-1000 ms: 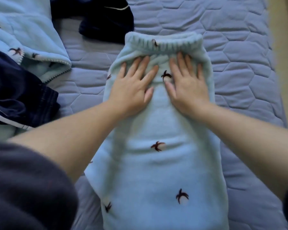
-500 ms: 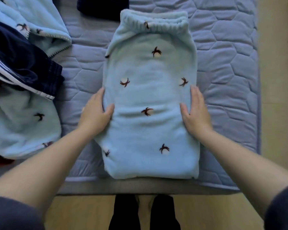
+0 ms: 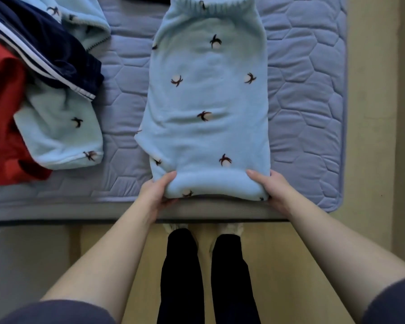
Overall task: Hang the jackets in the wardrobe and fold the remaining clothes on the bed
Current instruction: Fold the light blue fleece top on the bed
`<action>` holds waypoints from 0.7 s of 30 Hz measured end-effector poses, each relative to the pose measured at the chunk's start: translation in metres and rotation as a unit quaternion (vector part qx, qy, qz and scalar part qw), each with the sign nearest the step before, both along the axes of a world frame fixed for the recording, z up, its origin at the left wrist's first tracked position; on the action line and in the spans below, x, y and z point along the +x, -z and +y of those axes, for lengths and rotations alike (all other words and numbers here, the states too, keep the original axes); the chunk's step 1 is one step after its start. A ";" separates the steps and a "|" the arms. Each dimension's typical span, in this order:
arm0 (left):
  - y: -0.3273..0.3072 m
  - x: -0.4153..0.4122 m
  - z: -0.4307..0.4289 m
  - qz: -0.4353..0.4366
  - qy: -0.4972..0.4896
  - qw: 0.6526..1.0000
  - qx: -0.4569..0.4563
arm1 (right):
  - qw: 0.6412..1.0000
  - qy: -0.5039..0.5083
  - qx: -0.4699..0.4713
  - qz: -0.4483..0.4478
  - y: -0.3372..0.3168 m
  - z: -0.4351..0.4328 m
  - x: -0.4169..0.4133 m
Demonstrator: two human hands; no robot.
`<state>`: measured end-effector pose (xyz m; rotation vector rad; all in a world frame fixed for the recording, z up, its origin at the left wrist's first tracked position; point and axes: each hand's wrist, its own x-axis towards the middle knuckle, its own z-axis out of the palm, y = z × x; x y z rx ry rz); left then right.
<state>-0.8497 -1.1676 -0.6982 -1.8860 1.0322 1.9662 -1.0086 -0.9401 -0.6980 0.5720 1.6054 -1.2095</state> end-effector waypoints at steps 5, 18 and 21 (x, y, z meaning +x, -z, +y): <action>-0.031 0.046 0.014 -0.011 0.028 0.997 0.071 | 0.997 -0.014 0.032 -0.069 -0.034 0.026 0.038; -0.170 0.018 0.009 0.013 0.093 0.987 -0.133 | 0.985 -0.141 0.024 0.098 -0.150 0.025 0.012; -0.169 -0.050 -0.031 0.065 0.120 0.973 -0.187 | 0.988 -0.124 0.009 0.088 -0.150 -0.020 -0.056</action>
